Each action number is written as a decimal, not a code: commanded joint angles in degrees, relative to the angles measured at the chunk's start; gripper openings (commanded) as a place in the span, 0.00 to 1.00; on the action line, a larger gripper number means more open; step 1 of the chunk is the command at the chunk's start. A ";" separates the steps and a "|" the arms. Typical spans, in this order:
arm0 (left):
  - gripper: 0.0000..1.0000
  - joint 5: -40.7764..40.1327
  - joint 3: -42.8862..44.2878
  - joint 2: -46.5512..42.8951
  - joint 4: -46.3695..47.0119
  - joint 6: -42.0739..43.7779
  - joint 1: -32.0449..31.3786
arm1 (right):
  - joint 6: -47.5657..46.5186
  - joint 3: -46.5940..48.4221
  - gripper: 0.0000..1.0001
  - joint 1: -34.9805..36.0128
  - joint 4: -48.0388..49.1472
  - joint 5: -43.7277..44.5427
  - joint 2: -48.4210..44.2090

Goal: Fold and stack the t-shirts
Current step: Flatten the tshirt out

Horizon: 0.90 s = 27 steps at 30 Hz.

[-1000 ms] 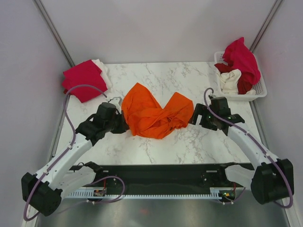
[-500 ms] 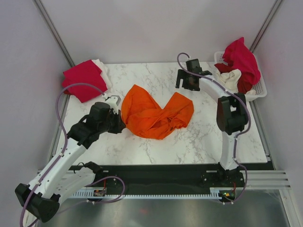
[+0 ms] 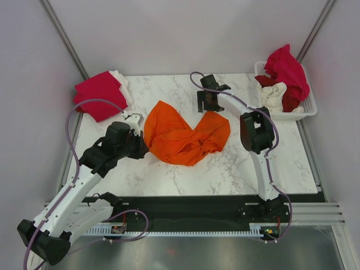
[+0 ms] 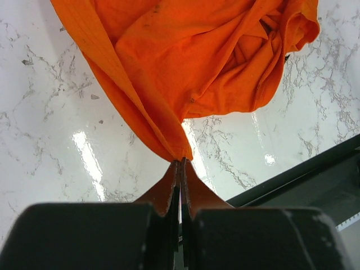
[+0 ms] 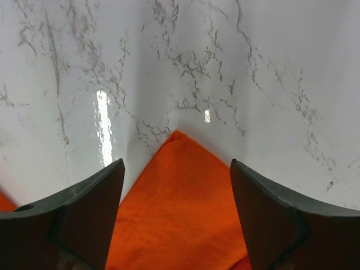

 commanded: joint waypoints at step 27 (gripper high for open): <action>0.02 -7.11 35.26 1.36 -4.28 4.90 0.32 | 0.52 9.25 0.00 0.11 -7.52 1.09 -32.76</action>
